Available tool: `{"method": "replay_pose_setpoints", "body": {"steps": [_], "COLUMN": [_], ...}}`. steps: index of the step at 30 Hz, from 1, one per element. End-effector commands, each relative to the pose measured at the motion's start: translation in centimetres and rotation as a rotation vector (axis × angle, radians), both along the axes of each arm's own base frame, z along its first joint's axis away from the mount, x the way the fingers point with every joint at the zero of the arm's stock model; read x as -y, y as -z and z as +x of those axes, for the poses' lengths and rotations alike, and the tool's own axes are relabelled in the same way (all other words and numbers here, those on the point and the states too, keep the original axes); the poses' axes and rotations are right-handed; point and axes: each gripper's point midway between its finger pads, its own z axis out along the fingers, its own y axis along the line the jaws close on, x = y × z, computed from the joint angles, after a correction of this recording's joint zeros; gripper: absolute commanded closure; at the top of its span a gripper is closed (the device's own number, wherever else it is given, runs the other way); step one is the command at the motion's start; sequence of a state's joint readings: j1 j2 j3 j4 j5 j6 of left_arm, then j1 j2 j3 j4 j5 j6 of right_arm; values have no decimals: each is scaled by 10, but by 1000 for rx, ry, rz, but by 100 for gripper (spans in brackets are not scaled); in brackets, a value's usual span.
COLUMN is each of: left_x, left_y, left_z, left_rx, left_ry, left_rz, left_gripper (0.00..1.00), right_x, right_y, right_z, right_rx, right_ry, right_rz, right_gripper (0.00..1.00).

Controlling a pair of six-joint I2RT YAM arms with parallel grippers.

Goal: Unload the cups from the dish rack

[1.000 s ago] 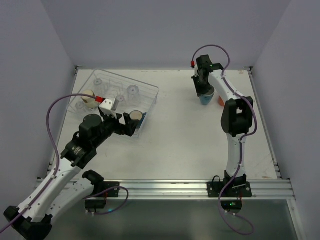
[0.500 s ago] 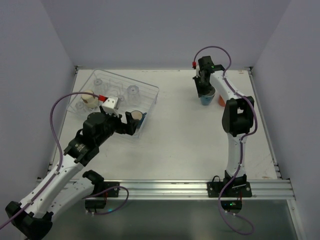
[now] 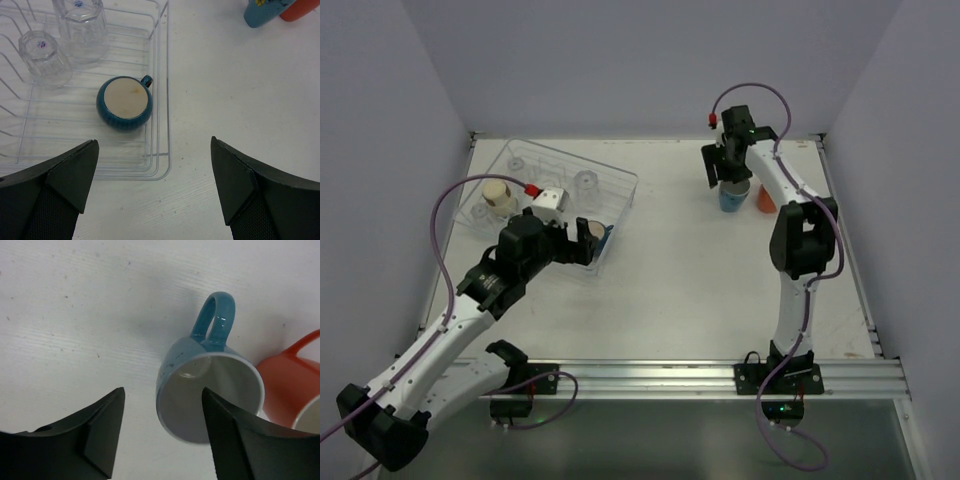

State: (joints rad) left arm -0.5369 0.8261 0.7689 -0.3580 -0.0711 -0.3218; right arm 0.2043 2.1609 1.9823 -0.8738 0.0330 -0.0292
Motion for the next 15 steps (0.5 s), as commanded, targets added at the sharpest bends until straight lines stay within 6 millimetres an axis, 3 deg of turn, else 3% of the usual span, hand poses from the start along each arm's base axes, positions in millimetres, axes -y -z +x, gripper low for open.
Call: {"method": "replay_pose_setpoints", "body": {"steps": [1, 2, 4, 5, 8, 9, 11, 15], "left_x": [-4, -6, -4, -5, -5, -3, -4, -5], "left_y": [-18, -21, -12, -16, 1, -1, 13, 20], "left_z": [14, 18, 25, 31, 45, 50, 59, 74], "left_rx": [5, 0, -38, -37, -102, -106, -144, -171], "left_ry": [-65, -85, -105, -126, -159, -165, -189, -204], "left_rz": [4, 7, 32, 40, 109, 114, 166, 249], "left_gripper": [0, 0, 0, 1, 5, 5, 8, 10], "right_x": [-3, -5, -16, -19, -32, -33, -46, -60], "right_y": [-90, -115, -135, -163, -176, -179, -190, -183], "right_z": [6, 1, -7, -18, -39, -58, -72, -116], "right_rx": [225, 277, 319, 378, 438, 454, 503, 536], "right_ry": [6, 18, 20, 14, 13, 11, -5, -46], "right_rz": [79, 109, 193, 223, 306, 335, 421, 522], "right_gripper": [31, 30, 25, 24, 20, 20, 21, 22]}}
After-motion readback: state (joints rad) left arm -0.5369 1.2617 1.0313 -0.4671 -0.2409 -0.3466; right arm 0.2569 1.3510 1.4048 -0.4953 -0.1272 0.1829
